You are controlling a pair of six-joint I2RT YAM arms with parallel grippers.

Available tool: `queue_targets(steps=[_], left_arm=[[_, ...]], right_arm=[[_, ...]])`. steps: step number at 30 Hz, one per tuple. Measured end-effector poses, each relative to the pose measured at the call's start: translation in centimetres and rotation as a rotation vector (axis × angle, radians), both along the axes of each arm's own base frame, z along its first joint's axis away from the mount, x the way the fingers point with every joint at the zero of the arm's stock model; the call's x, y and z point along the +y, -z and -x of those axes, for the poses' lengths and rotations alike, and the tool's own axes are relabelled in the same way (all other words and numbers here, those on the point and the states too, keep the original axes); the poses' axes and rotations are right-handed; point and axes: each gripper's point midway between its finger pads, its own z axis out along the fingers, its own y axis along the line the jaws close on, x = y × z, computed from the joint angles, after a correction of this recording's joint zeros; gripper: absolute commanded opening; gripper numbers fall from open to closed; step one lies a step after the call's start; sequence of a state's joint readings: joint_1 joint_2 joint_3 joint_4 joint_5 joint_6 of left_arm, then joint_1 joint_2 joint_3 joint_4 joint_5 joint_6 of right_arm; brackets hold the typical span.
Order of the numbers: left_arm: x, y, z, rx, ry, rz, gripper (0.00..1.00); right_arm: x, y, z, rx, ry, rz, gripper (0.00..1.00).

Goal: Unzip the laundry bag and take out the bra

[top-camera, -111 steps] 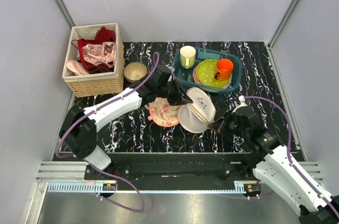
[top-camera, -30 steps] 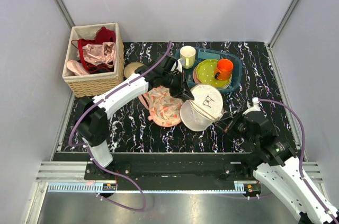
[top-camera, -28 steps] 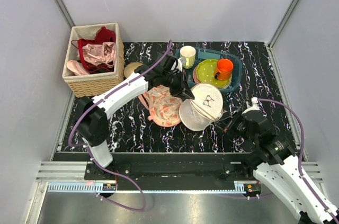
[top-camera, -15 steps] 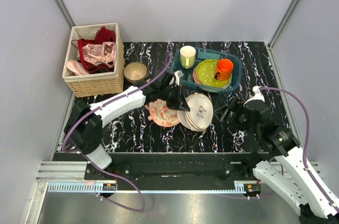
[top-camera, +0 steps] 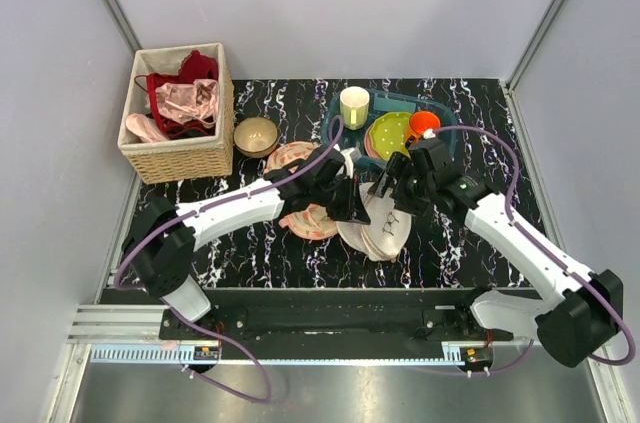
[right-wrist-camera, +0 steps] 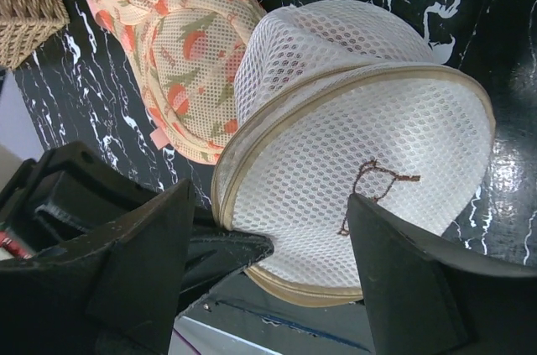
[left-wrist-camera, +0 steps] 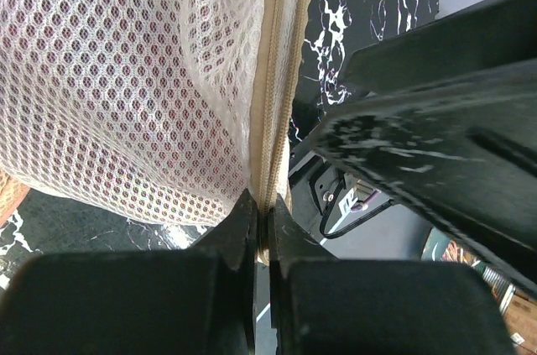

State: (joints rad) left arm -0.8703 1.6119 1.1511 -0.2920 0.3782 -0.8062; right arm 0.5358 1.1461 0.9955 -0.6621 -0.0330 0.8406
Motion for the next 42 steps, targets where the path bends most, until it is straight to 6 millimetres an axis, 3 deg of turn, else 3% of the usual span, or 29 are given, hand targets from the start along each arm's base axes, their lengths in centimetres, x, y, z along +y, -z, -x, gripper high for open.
queue_targets(steps=[15, 24, 39, 42], left_arm=[[-0.5, -0.3, 0.0, -0.015, -0.002, 0.016, 0.00], [-0.5, -0.3, 0.0, -0.015, -0.002, 0.016, 0.00], [-0.4, -0.2, -0.3, -0.029, -0.018, 0.005, 0.00], [-0.4, -0.2, -0.3, -0.031, -0.020, 0.003, 0.00]], right_arm=[[0.6, 1.3, -0.5, 0.036, 0.047, -0.033, 0.78], [-1.2, -0.1, 0.0, -0.040, 0.116, -0.044, 0.73], [0.3, 2.7, -0.5, 0.054, 0.083, -0.033, 0.71], [0.7, 3.2, -0.8, 0.063, 0.076, -0.037, 0.66]])
